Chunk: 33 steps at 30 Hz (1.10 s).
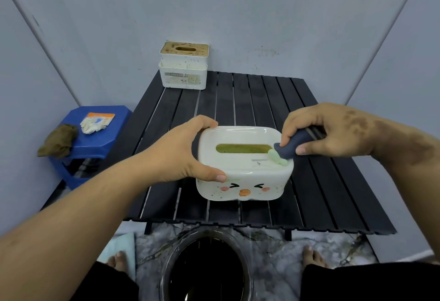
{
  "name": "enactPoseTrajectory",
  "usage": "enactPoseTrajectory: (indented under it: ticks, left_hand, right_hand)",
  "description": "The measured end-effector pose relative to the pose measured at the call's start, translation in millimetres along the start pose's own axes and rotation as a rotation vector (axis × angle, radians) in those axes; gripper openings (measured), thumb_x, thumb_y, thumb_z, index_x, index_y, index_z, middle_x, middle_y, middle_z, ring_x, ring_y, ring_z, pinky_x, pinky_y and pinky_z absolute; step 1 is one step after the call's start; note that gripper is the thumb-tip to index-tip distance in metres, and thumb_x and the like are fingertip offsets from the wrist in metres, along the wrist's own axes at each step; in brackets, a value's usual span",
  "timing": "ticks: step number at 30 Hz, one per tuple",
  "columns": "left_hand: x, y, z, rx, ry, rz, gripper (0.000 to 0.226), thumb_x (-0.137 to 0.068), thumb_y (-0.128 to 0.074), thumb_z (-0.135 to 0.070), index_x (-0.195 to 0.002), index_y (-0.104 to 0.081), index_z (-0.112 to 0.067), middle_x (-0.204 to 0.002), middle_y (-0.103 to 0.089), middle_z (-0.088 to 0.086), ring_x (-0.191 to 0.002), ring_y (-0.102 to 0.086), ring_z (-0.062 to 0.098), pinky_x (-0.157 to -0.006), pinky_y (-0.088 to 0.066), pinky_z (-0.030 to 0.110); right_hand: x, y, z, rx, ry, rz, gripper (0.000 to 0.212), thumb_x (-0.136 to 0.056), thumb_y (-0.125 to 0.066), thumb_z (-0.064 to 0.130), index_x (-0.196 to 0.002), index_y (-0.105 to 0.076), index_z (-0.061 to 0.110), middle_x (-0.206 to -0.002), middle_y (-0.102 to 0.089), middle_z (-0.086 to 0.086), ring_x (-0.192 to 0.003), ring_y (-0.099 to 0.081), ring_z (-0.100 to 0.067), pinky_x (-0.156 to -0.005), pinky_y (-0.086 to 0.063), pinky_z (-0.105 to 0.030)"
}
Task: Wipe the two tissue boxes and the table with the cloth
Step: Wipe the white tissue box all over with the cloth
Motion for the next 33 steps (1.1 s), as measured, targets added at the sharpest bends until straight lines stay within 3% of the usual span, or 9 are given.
enactPoseTrajectory:
  ticks: [5,11,16,22,27,30,33]
  left_hand:
    - [0,1,-5,-0.027,0.005,0.008,0.093,-0.057,-0.098,-0.039,-0.134,-0.046,-0.043,-0.125,-0.046,-0.03,-0.109,-0.043,-0.012,-0.079,-0.036,0.006]
    - [-2,2,-9,-0.053,0.005,0.014,0.092,-0.054,-0.098,-0.041,-0.132,-0.049,-0.04,-0.13,-0.05,-0.02,-0.109,-0.049,-0.003,-0.078,-0.04,0.01]
    - [-4,1,-9,-0.057,0.018,0.018,0.093,-0.055,-0.099,-0.042,-0.131,-0.046,-0.041,-0.136,-0.048,-0.017,-0.118,-0.05,0.007,-0.079,-0.039,0.009]
    - [-4,-3,-8,0.008,-0.001,-0.004,0.114,-0.049,-0.099,-0.043,-0.146,-0.038,-0.035,-0.135,-0.049,-0.026,-0.12,-0.049,-0.006,-0.085,-0.037,0.004]
    - [-2,-1,-11,0.049,-0.019,0.004,0.133,-0.041,-0.092,-0.053,-0.155,-0.026,-0.031,-0.132,-0.046,-0.035,-0.114,-0.04,-0.025,-0.085,-0.034,-0.003]
    - [-3,-2,-9,0.057,0.003,0.01,0.13,-0.048,-0.098,-0.045,-0.155,-0.026,-0.031,-0.132,-0.046,-0.035,-0.119,-0.047,-0.014,-0.091,-0.035,0.003]
    - [-5,-4,-7,0.059,0.013,0.012,0.132,-0.049,-0.099,-0.044,-0.157,-0.024,-0.03,-0.142,-0.048,-0.026,-0.13,-0.047,0.001,-0.098,-0.035,0.012]
  right_hand:
    - [-9,-14,4,-0.013,0.033,-0.099,0.036,-0.078,-0.074,0.0,-0.095,-0.073,0.031,-0.102,-0.067,0.014,-0.102,-0.063,-0.01,-0.093,-0.05,-0.04]
    - [-33,-45,35,0.008,0.129,-0.142,0.033,-0.081,-0.072,0.004,-0.103,-0.073,0.029,-0.107,-0.064,0.016,-0.105,-0.059,-0.003,-0.097,-0.045,-0.024]
    - [-17,-18,6,0.07,-0.047,-0.15,0.036,-0.08,-0.075,0.008,-0.1,-0.072,0.038,-0.104,-0.067,0.019,-0.103,-0.061,-0.004,-0.096,-0.049,-0.035]
    - [-38,-49,46,0.021,0.054,-0.194,0.031,-0.082,-0.073,0.013,-0.107,-0.072,0.03,-0.107,-0.063,0.015,-0.103,-0.057,-0.001,-0.096,-0.043,-0.022]
    - [-67,-65,74,0.186,0.007,-0.167,0.031,-0.091,-0.063,0.015,-0.12,-0.067,0.027,-0.12,-0.06,0.006,-0.115,-0.053,-0.014,-0.102,-0.038,-0.032]
    - [-62,-60,69,0.085,-0.015,-0.216,0.031,-0.088,-0.067,0.016,-0.116,-0.069,0.028,-0.115,-0.063,0.008,-0.109,-0.056,-0.012,-0.099,-0.04,-0.028]
    - [-64,-52,53,0.179,-0.149,-0.299,0.023,-0.09,-0.065,0.021,-0.109,-0.071,0.031,-0.107,-0.065,0.007,-0.103,-0.058,-0.014,-0.095,-0.045,-0.031]
Point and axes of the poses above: each hand's wrist, its own x-axis away from the middle knuckle, its own y-axis out of the back of the hand, z = x × y, the point moved 1 cm from there along -x, towards the middle knuckle
